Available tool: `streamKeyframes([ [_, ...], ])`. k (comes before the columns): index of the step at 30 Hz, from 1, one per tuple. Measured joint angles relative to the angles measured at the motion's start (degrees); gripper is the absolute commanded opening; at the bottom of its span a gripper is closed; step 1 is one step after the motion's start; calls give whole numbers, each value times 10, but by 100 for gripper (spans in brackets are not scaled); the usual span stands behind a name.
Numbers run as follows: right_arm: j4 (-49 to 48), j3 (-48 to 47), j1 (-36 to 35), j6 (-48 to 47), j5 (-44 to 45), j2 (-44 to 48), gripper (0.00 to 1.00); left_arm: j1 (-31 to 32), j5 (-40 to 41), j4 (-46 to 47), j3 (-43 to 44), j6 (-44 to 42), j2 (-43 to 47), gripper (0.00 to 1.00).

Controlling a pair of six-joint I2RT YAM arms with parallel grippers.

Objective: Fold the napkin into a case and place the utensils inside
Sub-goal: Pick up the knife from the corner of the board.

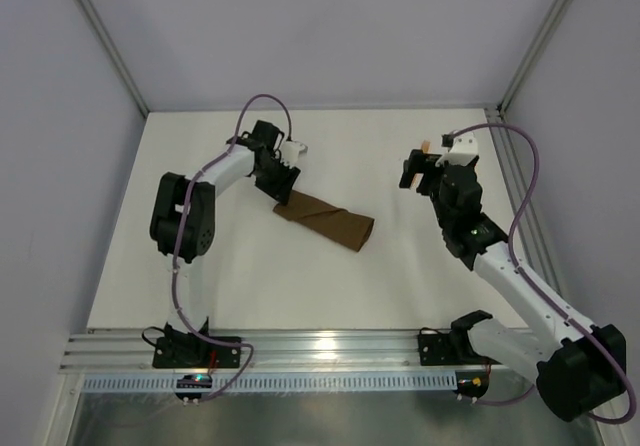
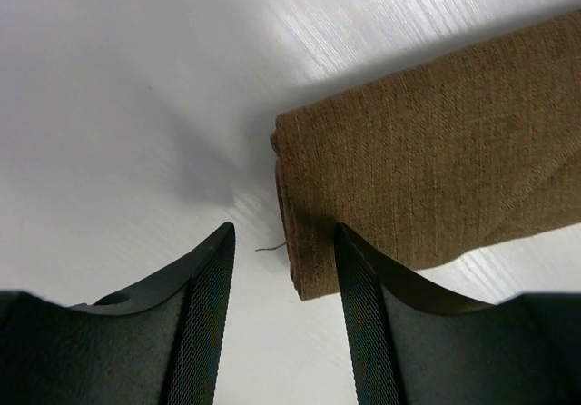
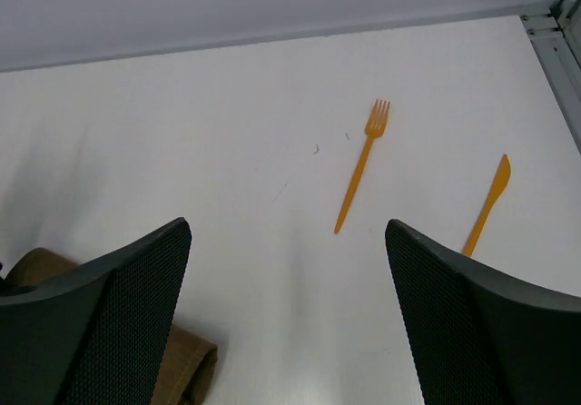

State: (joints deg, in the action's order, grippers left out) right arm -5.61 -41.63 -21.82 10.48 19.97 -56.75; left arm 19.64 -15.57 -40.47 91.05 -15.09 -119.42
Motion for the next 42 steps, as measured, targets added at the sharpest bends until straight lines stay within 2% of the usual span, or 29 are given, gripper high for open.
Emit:
streamKeyframes([
  [2,41,-35,11,1,15,-33,74,0,-2,0,-16,9,17,48],
  [3,99,-92,25,11,33,-75,60,0,-3,0,-21,13,22,48],
  [5,191,-208,54,39,61,-170,53,0,-5,0,-30,17,32,49],
  [8,284,-336,112,92,85,-296,50,0,-6,4,-47,24,44,51],
  [12,374,-352,178,134,102,-369,53,0,-4,6,-65,29,59,62],
  [16,443,-374,230,150,101,-444,53,0,11,17,-82,29,85,64],
  [19,482,-436,253,151,100,-527,52,0,21,23,-87,27,106,65],
  [21,492,-463,260,150,98,-578,46,0,26,29,-89,27,118,65],
  [25,508,-464,262,149,74,-610,39,0,31,40,-93,26,143,65],
  [30,499,-463,262,148,24,-621,39,0,32,51,-104,25,156,66],
  [37,485,-441,262,150,19,-585,41,0,32,51,-118,24,157,65],
  [42,469,-441,264,152,19,-553,47,0,32,52,-118,22,157,66],
])
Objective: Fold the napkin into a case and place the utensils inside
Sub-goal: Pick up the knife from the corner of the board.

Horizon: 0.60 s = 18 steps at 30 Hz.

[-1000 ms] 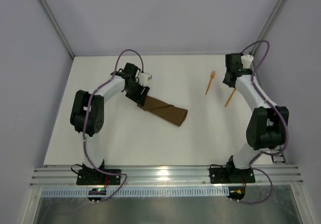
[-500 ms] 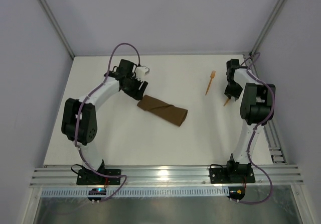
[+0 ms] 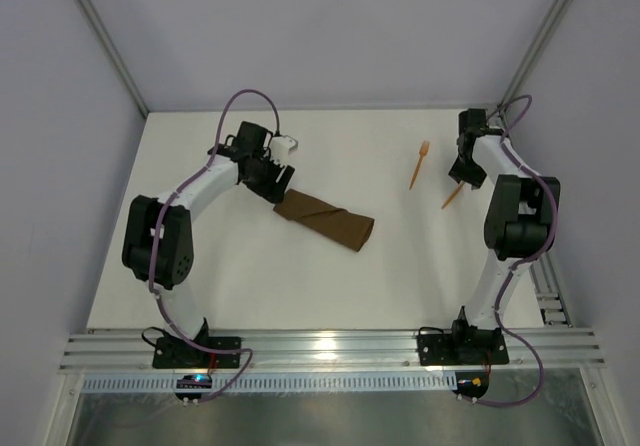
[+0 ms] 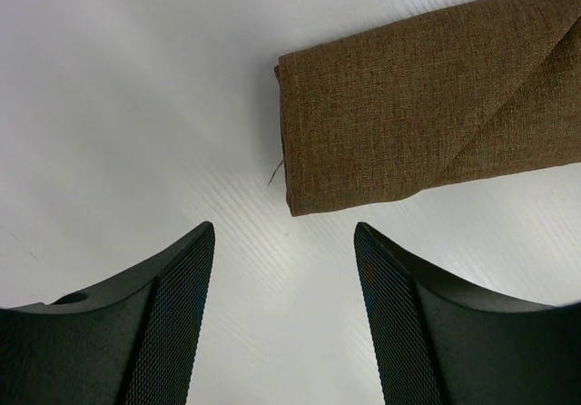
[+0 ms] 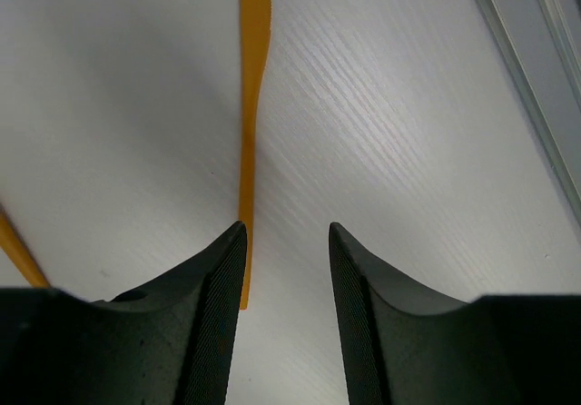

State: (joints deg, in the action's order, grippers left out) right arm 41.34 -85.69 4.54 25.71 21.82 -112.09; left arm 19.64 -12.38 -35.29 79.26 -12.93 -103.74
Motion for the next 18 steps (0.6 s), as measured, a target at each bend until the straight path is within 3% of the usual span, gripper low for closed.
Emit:
streamKeyframes([
  [5,-2,-38,1,15,-13,-30,53,0,0,1,0,-2,0,66],
  [11,-5,-52,5,43,-21,-92,50,0,0,0,0,-10,4,66],
  [15,-12,-49,14,55,-37,-92,29,0,-1,0,0,-11,12,66],
  [16,-16,-46,17,58,-44,-91,18,0,-1,-1,0,-11,14,66],
  [18,-30,-35,22,63,-58,-85,7,0,-1,-1,0,-11,18,66],
])
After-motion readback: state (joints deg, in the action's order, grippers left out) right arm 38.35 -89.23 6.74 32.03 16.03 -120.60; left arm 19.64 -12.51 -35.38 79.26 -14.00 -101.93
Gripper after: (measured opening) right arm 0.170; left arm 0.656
